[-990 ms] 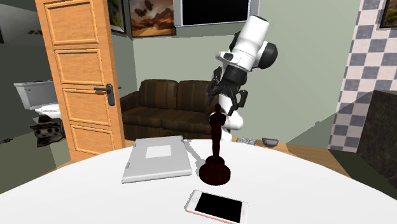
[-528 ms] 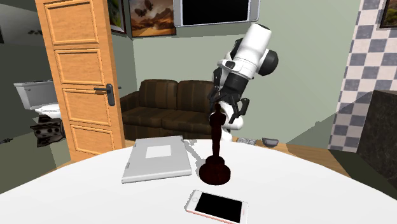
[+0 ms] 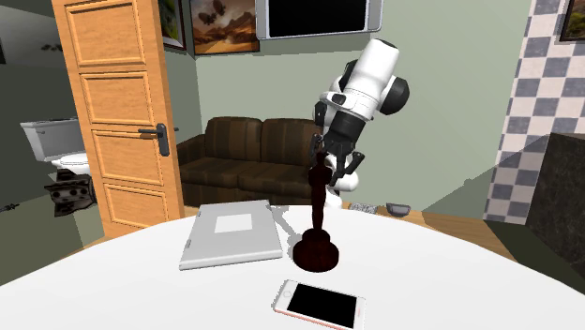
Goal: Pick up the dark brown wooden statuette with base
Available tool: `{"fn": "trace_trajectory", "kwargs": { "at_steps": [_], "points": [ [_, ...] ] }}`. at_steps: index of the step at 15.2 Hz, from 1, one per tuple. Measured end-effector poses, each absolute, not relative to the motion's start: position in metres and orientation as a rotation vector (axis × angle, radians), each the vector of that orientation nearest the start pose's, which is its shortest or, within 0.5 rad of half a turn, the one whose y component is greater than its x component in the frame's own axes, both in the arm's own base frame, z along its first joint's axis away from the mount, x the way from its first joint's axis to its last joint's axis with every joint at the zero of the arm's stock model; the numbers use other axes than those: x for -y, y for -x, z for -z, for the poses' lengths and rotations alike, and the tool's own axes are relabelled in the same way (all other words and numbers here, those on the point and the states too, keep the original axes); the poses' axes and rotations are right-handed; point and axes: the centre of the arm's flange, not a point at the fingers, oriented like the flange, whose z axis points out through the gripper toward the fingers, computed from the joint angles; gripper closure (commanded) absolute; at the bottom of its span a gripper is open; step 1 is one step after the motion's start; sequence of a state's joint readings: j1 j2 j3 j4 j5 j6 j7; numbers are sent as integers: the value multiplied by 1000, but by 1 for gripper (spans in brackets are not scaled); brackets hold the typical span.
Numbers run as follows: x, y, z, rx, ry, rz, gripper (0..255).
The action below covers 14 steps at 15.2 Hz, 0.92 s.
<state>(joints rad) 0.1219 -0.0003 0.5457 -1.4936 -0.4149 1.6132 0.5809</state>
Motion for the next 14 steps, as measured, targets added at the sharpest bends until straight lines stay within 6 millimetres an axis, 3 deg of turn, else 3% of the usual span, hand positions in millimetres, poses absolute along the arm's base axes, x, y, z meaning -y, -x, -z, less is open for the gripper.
{"fn": "trace_trajectory", "kwargs": {
  "at_steps": [6, 14],
  "points": [
    [-313, -465, -679, 134, 3357, 575, 255],
    [-313, -466, -721, 135, 3357, 575, 255]
  ]
}}
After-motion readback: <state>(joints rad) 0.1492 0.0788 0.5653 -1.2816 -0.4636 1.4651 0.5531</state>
